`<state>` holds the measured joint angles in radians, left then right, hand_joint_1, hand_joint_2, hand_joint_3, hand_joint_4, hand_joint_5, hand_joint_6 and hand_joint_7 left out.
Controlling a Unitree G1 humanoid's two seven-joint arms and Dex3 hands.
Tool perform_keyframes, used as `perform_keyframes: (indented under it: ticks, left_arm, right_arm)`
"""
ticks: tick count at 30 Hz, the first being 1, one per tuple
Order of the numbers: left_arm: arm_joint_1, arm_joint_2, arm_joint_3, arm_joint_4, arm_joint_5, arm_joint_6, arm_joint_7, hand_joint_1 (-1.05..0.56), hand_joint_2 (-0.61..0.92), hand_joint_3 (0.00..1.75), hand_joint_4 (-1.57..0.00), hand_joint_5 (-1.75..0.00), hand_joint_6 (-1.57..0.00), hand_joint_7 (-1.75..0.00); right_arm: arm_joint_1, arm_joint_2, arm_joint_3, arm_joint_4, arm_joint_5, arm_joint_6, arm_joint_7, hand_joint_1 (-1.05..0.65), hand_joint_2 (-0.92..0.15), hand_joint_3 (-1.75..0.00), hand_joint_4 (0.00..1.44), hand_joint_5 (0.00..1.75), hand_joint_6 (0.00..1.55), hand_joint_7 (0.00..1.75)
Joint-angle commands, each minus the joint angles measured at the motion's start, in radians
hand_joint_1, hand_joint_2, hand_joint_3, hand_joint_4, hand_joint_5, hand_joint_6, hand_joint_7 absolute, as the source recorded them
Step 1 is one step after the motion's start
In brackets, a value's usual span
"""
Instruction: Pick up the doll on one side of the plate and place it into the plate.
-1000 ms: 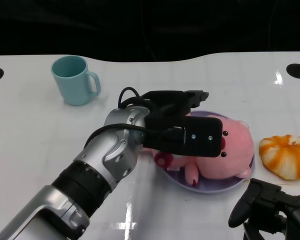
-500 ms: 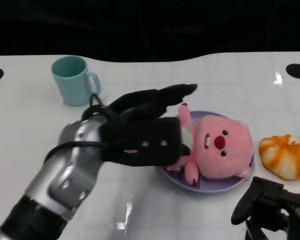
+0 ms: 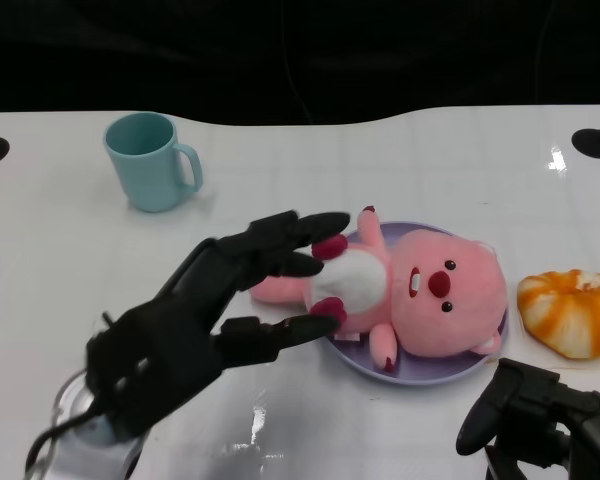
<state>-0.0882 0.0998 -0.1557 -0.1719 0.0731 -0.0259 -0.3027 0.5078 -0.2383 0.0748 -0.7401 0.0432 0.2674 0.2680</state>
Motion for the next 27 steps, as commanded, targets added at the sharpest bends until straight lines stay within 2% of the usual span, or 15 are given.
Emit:
perform_keyframes:
  ticks: [1, 2, 3, 4, 5, 6, 7, 9, 12, 17, 21, 27]
  left_arm:
    - [0.081, -0.027, 0.035, -0.04, -0.046, -0.044, 0.049, -0.42, 0.92, 0.15, -0.58, -1.01, -0.75, -0.29]
    - [0.116, -0.046, 0.043, -0.063, -0.071, -0.035, 0.063, -0.39, 0.92, 0.16, -0.63, -1.03, -0.79, -0.31]
    - [0.14, -0.059, 0.048, -0.08, -0.089, -0.027, 0.073, -0.32, 0.87, 0.28, -0.71, -1.09, -0.83, -0.4]
    - [0.173, -0.08, 0.054, -0.11, -0.117, 0.003, 0.088, -0.3, 0.76, 0.49, -0.73, -1.11, -0.81, -0.49]
    - [0.201, -0.095, 0.057, -0.138, -0.138, 0.031, 0.102, -0.24, 0.67, 0.72, -0.77, -1.18, -0.81, -0.64]
    - [0.233, -0.104, 0.058, -0.17, -0.15, 0.059, 0.114, -0.18, 0.58, 0.96, -0.81, -1.28, -0.78, -0.88]
    - [0.261, -0.108, 0.058, -0.201, -0.16, 0.087, 0.122, -0.14, 0.55, 1.09, -0.81, -1.37, -0.74, -1.05]
    - [0.305, -0.106, 0.06, -0.259, -0.19, 0.147, 0.124, -0.1, 0.53, 1.24, -0.83, -1.52, -0.73, -1.26]
    - [0.34, -0.099, 0.064, -0.316, -0.234, 0.215, 0.119, -0.08, 0.52, 1.33, -0.82, -1.67, -0.74, -1.39]
    - [0.438, -0.074, 0.059, -0.453, -0.338, 0.403, 0.114, -0.08, 0.5, 1.33, -0.84, -1.74, -0.79, -1.49]
    - [0.426, -0.07, 0.071, -0.424, -0.37, 0.443, 0.111, -0.07, 0.45, 1.38, -0.89, -1.75, -0.8, -1.58]
    - [0.379, -0.049, 0.139, -0.357, -0.432, 0.471, 0.097, -0.1, 0.4, 1.46, -0.94, -1.75, -0.76, -1.74]
  right_arm:
    - [0.002, -0.001, -0.002, -0.017, 0.005, 0.006, -0.008, -0.04, -0.63, -1.13, 0.61, 1.75, 0.55, 1.5]
    - [0.001, -0.001, -0.002, -0.017, 0.007, 0.002, -0.006, -0.04, -0.62, -1.13, 0.62, 1.75, 0.55, 1.5]
    - [0.001, -0.002, -0.001, -0.016, 0.008, -0.002, -0.005, -0.03, -0.63, -1.14, 0.62, 1.75, 0.55, 1.5]
    - [0.0, -0.002, 0.0, -0.018, 0.009, 0.0, -0.005, -0.03, -0.63, -1.14, 0.62, 1.75, 0.54, 1.5]
    - [0.0, -0.001, 0.002, -0.02, 0.009, 0.002, -0.005, -0.03, -0.63, -1.14, 0.61, 1.75, 0.54, 1.5]
    - [0.0, -0.001, 0.004, -0.021, 0.007, 0.005, -0.006, -0.03, -0.63, -1.14, 0.61, 1.75, 0.54, 1.51]
    - [0.0, 0.0, 0.007, -0.023, 0.006, 0.008, -0.008, -0.03, -0.63, -1.15, 0.6, 1.75, 0.54, 1.51]
    - [0.0, 0.001, 0.011, -0.025, 0.005, 0.011, -0.009, -0.03, -0.63, -1.15, 0.6, 1.75, 0.54, 1.51]
    - [0.0, 0.001, 0.013, -0.026, 0.005, 0.01, -0.01, -0.03, -0.63, -1.16, 0.6, 1.75, 0.53, 1.51]
    - [-0.007, -0.003, 0.004, -0.02, 0.01, 0.005, -0.006, -0.04, -0.63, -1.15, 0.6, 1.75, 0.53, 1.51]
    - [-0.013, -0.004, -0.01, 0.002, 0.023, -0.006, 0.002, -0.04, -0.64, -1.13, 0.61, 1.74, 0.54, 1.5]
    - [-0.029, -0.002, -0.026, 0.036, 0.035, -0.02, 0.007, -0.05, -0.64, -1.1, 0.61, 1.72, 0.55, 1.47]
